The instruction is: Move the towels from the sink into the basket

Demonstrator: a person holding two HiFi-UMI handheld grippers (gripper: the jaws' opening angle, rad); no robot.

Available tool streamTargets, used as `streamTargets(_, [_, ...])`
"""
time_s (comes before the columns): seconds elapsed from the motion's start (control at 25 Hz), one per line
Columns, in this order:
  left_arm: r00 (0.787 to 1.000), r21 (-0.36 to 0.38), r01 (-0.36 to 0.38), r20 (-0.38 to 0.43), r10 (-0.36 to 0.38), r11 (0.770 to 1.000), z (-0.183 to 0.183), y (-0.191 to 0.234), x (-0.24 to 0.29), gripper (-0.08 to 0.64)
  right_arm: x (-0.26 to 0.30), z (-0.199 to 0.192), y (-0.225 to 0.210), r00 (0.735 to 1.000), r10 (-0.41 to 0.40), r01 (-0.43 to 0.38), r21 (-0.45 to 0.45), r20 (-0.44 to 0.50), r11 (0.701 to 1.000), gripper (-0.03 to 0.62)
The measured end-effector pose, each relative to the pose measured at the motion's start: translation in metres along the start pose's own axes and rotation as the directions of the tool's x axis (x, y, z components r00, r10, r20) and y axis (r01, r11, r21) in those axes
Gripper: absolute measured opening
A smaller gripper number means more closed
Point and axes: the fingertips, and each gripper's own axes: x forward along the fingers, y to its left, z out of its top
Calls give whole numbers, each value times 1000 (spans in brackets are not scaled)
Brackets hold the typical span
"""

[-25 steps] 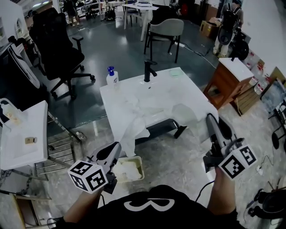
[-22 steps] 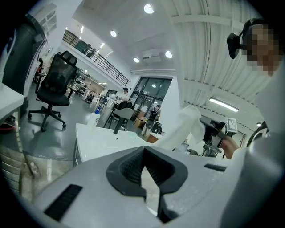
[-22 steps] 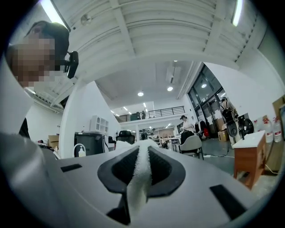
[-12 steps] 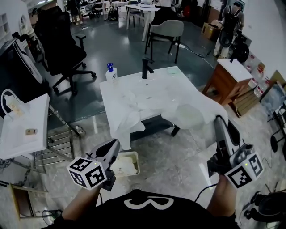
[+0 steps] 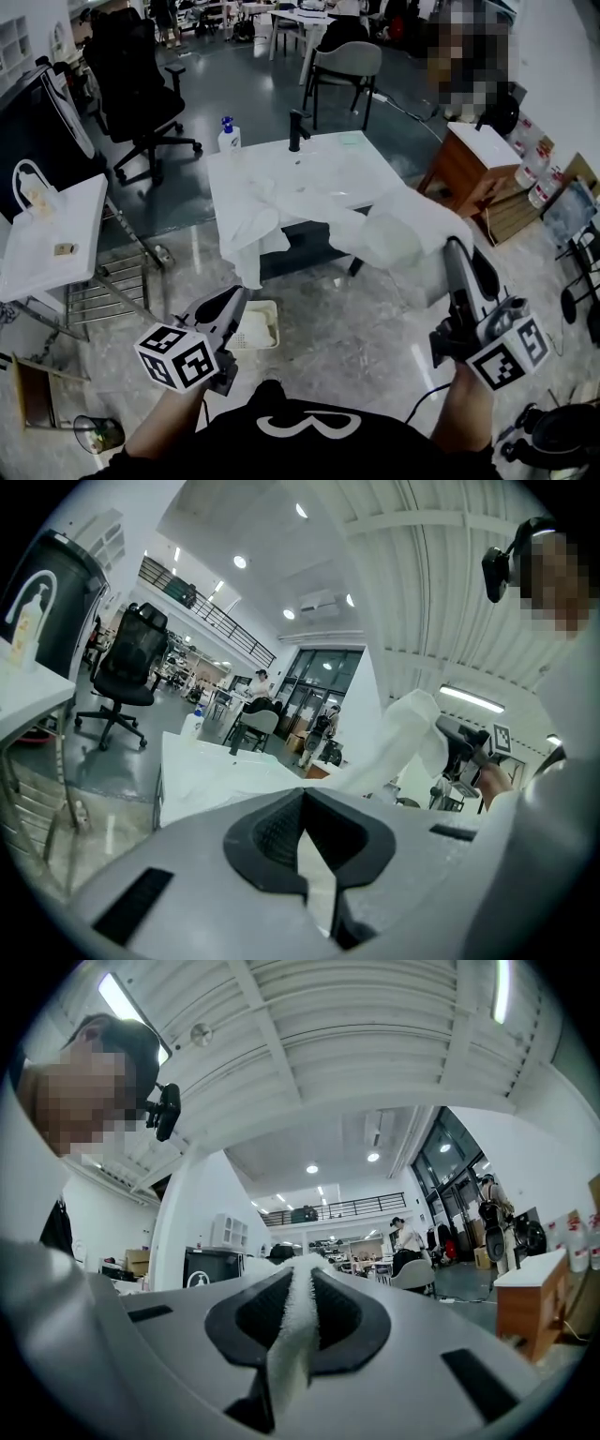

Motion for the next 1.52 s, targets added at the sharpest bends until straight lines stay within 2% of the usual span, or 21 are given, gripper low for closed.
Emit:
streamTargets(0.48, [997,23,-71,41,70,997,-24,-35,-59,6,-61,1,27,998,63,-64,33,25,997,51])
streamTargets(0.64, [996,30,-85,38,84,996,-33,-46,-71,6,-69,-14,26,997,72,-72,60,2,996,51])
streamTargets(0.84, [993,33,-111,33,110,993,-40,-53,-82,6,-51,-56,7,996,62,-53,132,-67,990,51])
streamTargets(1.0, [989,45,-141,45,139,989,-39,-53,-94,6,-30,-106,0,980,71,-41,158,-186,987,51])
streamTargets(1.08, [986,40,-158,51,156,987,-38,-48,-99,6,-25,-122,3,973,88,-52,168,-214,984,49])
streamTargets(1.52, [978,4,-201,55,201,980,-38,-10,-103,6,-2,-134,51,947,220,-183,169,-236,969,49])
